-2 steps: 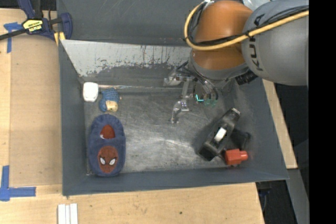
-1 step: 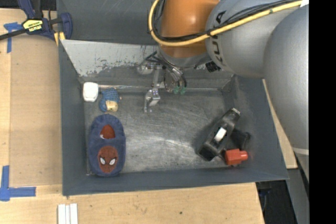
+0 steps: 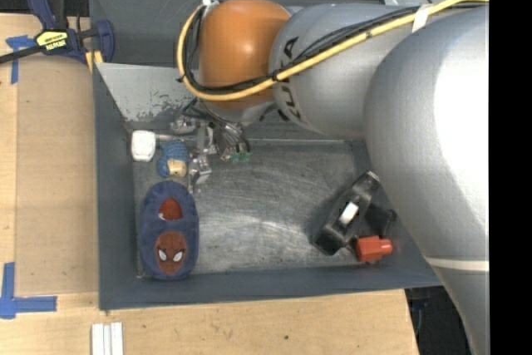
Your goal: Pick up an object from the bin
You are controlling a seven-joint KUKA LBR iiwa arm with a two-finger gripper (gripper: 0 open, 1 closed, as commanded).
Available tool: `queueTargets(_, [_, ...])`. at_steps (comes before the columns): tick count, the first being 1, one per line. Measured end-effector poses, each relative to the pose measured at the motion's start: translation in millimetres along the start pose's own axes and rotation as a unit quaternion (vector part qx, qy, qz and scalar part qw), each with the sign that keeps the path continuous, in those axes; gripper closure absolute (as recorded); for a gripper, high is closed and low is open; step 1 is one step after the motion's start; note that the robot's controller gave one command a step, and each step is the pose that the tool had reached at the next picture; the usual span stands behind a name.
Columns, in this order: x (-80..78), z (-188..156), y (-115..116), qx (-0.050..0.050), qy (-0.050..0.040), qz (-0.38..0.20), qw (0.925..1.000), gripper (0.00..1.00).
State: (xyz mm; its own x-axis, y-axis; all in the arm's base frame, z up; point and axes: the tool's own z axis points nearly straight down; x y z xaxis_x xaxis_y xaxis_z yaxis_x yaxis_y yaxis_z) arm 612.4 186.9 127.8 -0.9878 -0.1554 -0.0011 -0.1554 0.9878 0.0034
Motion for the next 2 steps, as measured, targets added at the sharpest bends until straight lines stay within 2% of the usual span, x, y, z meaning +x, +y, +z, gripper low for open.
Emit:
queueTargets(1, [-6.8, 52.5, 5.1, 0.003, -0.0034, -0.046, 0.9989, 0.0])
queueTargets(2, [-6.8, 51.4, 5.2, 0.002, -0.0035, -0.045, 0.999, 1.0])
